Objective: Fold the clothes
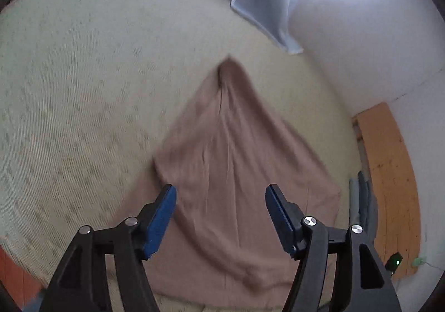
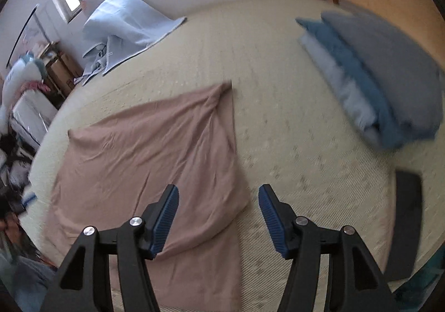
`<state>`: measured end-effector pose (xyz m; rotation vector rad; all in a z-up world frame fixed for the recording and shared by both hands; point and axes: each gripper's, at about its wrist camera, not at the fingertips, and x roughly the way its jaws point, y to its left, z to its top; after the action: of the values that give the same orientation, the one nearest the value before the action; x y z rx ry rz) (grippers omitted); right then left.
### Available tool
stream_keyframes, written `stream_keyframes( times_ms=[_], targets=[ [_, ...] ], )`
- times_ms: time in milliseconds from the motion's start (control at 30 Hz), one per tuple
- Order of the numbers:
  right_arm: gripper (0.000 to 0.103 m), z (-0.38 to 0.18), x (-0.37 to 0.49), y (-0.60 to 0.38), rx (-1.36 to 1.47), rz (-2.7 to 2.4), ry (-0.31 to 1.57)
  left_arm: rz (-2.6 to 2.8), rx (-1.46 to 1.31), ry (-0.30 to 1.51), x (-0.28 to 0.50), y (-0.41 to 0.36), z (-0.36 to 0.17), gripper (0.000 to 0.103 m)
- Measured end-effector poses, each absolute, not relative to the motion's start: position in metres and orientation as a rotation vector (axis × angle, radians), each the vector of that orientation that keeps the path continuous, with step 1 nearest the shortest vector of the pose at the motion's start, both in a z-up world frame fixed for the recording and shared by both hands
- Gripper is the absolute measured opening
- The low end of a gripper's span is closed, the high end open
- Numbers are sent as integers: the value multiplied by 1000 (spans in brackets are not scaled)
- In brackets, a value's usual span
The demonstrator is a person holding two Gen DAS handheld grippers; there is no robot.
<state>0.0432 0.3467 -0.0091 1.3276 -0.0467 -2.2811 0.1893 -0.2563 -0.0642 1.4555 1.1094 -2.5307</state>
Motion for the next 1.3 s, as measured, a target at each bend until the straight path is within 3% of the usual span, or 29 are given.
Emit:
stream_keyframes(
  times_ms=[133, 367, 533, 567, 633, 667, 733, 800, 833, 867, 933, 1033, 1167, 1300],
  targets=[
    [63, -27, 40, 345, 1382, -2261, -61, -2528, 1488, 1003, 196, -248, -76, 71],
    [62, -49, 42, 324, 1461, -2225, 45, -2454, 1546, 1080, 191, -260, -104, 71],
    [61, -52, 41, 318, 1467, -2243, 64, -2487, 1474, 1020, 179, -267, -102, 70],
    [61, -53, 41, 317, 1473, -2242, 64, -2482, 1473, 1017, 177, -268, -103, 68],
    [60, -57, 42, 316, 1488, -2239, 87, -2471, 1487, 989, 173, -267, -106, 53],
    [59, -59, 42, 314, 1496, -2239, 105, -2465, 1495, 971, 171, -267, -107, 51],
    [56, -63, 44, 312, 1510, -2238, 132, -2455, 1516, 939, 166, -265, -109, 33],
    [51, -68, 43, 308, 1525, -2237, 162, -2447, 1538, 909, 160, -263, -112, 25],
    [45, -70, 43, 306, 1527, -2239, 181, -2442, 1546, 904, 158, -263, -114, 17],
    [31, -71, 44, 304, 1526, -2242, 209, -2440, 1549, 905, 156, -264, -115, 13],
    [14, -72, 48, 299, 1513, -2251, 265, -2441, 1538, 920, 154, -266, -116, 1],
    [4, -59, 59, 292, 1419, -2280, 333, -2462, 1460, 958, 156, -275, -107, 0],
    [4, -41, 75, 291, 1356, -2293, 333, -2472, 1370, 1006, 160, -289, -96, 0],
    [4, -63, 70, 291, 1489, -2253, 396, -2396, 1448, 999, 155, -291, -110, 0]
  ],
)
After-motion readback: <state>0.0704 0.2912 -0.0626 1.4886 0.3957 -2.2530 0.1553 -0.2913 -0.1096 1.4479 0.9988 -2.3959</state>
